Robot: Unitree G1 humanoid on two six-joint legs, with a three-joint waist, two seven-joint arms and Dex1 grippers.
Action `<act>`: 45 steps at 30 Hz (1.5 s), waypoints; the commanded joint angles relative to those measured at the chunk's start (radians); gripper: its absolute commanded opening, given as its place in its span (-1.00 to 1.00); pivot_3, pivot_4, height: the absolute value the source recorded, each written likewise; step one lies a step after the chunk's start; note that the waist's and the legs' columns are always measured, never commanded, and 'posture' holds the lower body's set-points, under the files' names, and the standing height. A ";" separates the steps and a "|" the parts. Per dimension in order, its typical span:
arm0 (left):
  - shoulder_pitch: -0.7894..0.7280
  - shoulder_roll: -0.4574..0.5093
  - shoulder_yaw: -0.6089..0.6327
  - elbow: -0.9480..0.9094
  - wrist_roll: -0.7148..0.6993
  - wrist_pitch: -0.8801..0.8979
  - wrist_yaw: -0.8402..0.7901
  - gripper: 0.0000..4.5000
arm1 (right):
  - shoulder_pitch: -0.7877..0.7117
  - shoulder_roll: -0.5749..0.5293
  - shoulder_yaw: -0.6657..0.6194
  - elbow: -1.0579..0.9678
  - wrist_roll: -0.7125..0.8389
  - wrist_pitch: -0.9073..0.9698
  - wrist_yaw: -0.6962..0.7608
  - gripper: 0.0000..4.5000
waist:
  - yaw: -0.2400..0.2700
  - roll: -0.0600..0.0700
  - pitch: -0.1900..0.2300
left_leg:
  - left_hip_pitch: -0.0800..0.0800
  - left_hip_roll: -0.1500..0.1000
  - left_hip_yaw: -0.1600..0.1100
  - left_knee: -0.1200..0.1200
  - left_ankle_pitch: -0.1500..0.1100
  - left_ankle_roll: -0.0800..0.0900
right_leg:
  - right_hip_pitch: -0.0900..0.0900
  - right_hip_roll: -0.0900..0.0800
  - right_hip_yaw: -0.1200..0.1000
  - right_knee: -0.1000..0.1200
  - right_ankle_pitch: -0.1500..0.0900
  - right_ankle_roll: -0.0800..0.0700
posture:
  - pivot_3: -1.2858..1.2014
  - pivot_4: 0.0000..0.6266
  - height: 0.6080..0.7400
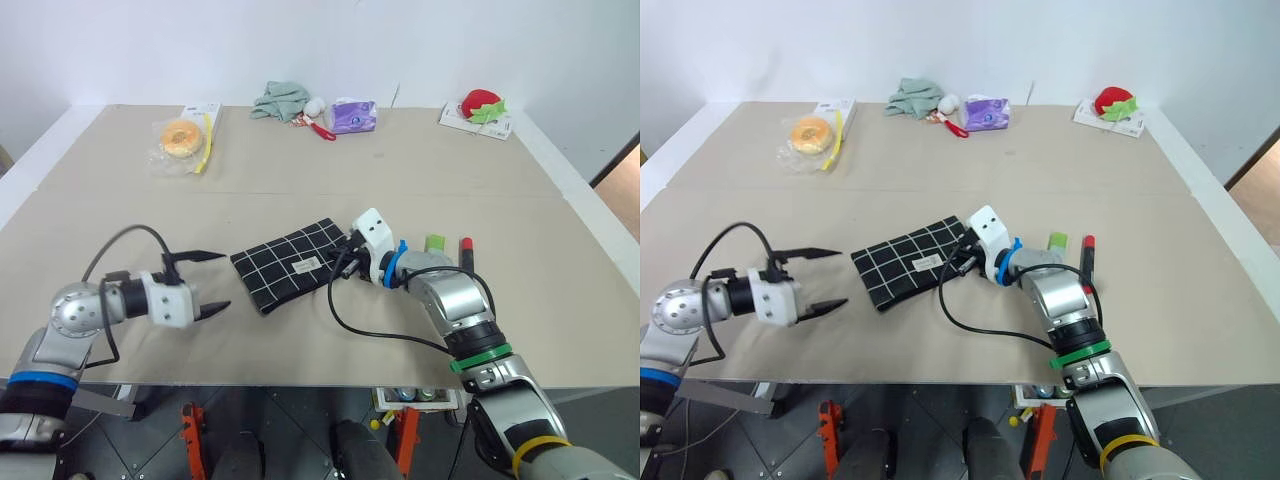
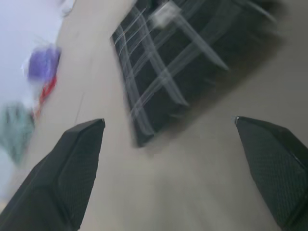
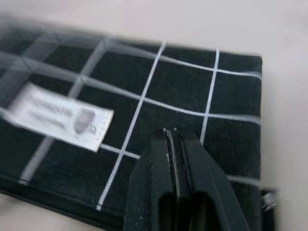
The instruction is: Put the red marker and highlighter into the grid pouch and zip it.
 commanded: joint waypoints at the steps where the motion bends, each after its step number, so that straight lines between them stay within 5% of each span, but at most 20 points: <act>1: -0.049 0.015 -0.027 0.075 0.155 -0.201 0.129 1.00 | 0.022 -0.003 -0.002 0.008 -0.033 0.026 -0.029 -0.96 | 0.000 0.000 -0.001 | 0.000 0.000 0.000 0.000 0.000 0.000 | 0.000 0.000 0.000 0.000 0.000 0.001 | 0.03 -0.52 0.99; 11: -0.155 -0.057 -0.153 0.229 0.540 -0.272 0.514 1.00 | 0.046 0.012 -0.014 -0.033 -0.032 0.057 -0.052 -0.96 | 0.004 0.007 -0.007 | 0.008 -0.001 -0.002 0.002 0.002 0.003 | 0.010 -0.001 0.000 -0.001 -0.002 0.009 | 0.03 -0.52 0.99; 32: -0.285 -0.164 -0.411 0.322 0.564 -0.229 0.639 1.00 | 0.071 0.048 -0.030 -0.085 -0.034 0.092 -0.077 -0.96 | 0.003 0.014 -0.016 | 0.013 -0.002 -0.003 0.001 0.001 0.004 | 0.016 -0.001 0.000 -0.002 -0.003 0.010 | 0.03 -0.52 0.99; 35: -0.285 -0.166 -0.421 0.327 0.555 -0.221 0.634 0.63 | 0.076 0.048 -0.033 -0.093 -0.034 0.097 -0.079 -1.00 | 0.003 0.014 -0.016 | 0.013 -0.002 -0.003 0.001 0.001 0.004 | 0.016 -0.001 0.000 -0.002 -0.003 0.010 | 0.03 -0.52 0.99; 42: -0.286 -0.160 -0.439 0.331 0.515 -0.189 0.607 -0.94 | 0.081 0.051 -0.035 -0.101 -0.035 0.102 -0.080 -1.00 | 0.003 0.017 -0.018 | 0.013 -0.002 -0.003 0.000 0.001 0.005 | 0.016 -0.001 0.000 -0.003 -0.004 0.010 | 0.03 -0.52 0.99; 45: -0.285 -0.152 -0.439 0.322 0.503 -0.176 0.595 -0.99 | 0.079 0.052 -0.036 -0.099 -0.036 0.100 -0.080 -1.00 | 0.002 0.019 -0.019 | 0.015 -0.002 -0.002 0.000 0.001 0.005 | 0.017 -0.001 0.000 -0.003 -0.004 0.010 | 0.03 -0.52 0.99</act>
